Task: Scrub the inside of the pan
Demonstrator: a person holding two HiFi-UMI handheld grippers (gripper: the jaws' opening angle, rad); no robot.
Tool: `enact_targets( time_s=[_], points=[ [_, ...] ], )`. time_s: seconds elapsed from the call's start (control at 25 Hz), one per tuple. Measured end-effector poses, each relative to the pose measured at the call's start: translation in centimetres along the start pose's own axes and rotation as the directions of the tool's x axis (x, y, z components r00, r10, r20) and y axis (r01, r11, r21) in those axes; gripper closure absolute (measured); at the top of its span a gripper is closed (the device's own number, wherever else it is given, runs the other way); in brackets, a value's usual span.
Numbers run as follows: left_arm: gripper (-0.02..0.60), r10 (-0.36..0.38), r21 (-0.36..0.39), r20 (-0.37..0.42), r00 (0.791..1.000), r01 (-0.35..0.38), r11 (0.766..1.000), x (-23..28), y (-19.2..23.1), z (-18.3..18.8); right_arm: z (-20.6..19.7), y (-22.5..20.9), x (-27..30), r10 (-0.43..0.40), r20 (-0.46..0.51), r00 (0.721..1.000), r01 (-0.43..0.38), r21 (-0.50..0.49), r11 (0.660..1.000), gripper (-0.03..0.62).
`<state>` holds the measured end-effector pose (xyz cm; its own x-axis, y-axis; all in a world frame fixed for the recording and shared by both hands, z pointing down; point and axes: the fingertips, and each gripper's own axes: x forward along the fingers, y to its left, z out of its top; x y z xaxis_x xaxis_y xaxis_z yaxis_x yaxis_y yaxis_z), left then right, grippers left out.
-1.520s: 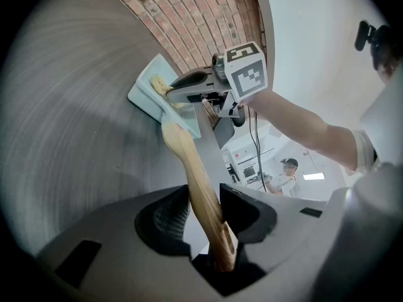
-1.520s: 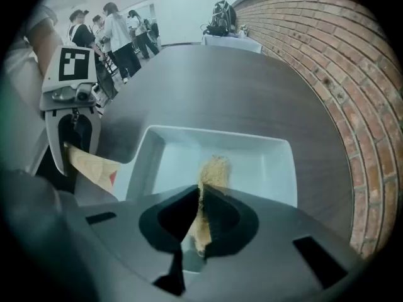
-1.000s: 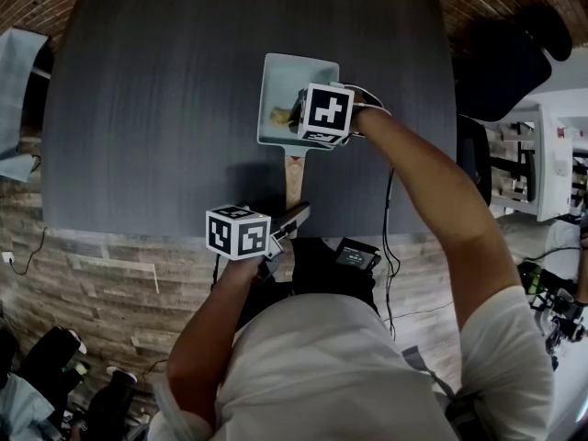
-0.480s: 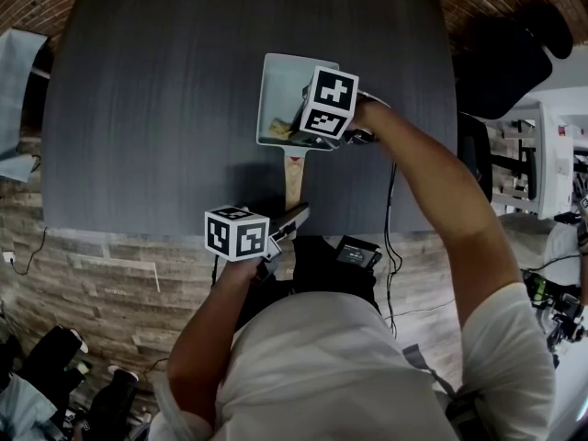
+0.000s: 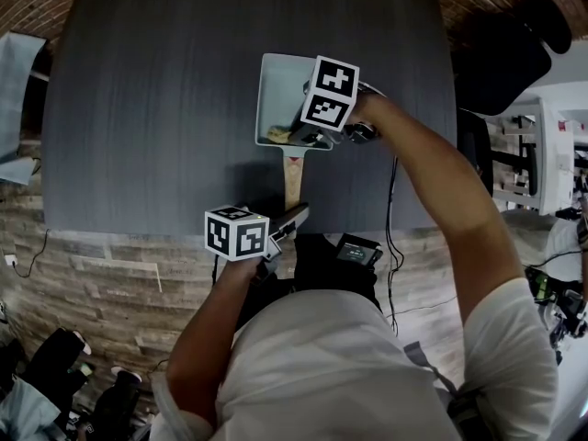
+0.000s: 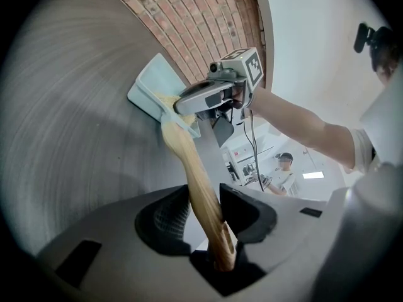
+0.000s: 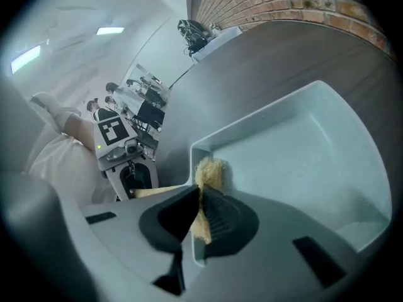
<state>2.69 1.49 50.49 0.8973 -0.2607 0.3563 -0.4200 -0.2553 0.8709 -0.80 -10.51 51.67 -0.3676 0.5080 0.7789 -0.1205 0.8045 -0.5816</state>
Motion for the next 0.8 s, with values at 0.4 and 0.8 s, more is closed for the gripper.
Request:
enact_targets(
  time_s=[0.4,0.8],
  points=[
    [0.428,0.002,0.002,-0.005,1.000,-0.002,1.000,0.0,0.1,0.0,2.0,1.8,-2.7,0.026,0.126,0.992,-0.019,-0.058,0.998,0.562],
    [0.430,0.014,-0.004,-0.004,1.000,-0.015,1.000,0.0,0.2,-0.2,2.2,-3.0,-8.0,-0.329,0.163,0.930,0.353,-0.148,0.924,0.562]
  ],
)
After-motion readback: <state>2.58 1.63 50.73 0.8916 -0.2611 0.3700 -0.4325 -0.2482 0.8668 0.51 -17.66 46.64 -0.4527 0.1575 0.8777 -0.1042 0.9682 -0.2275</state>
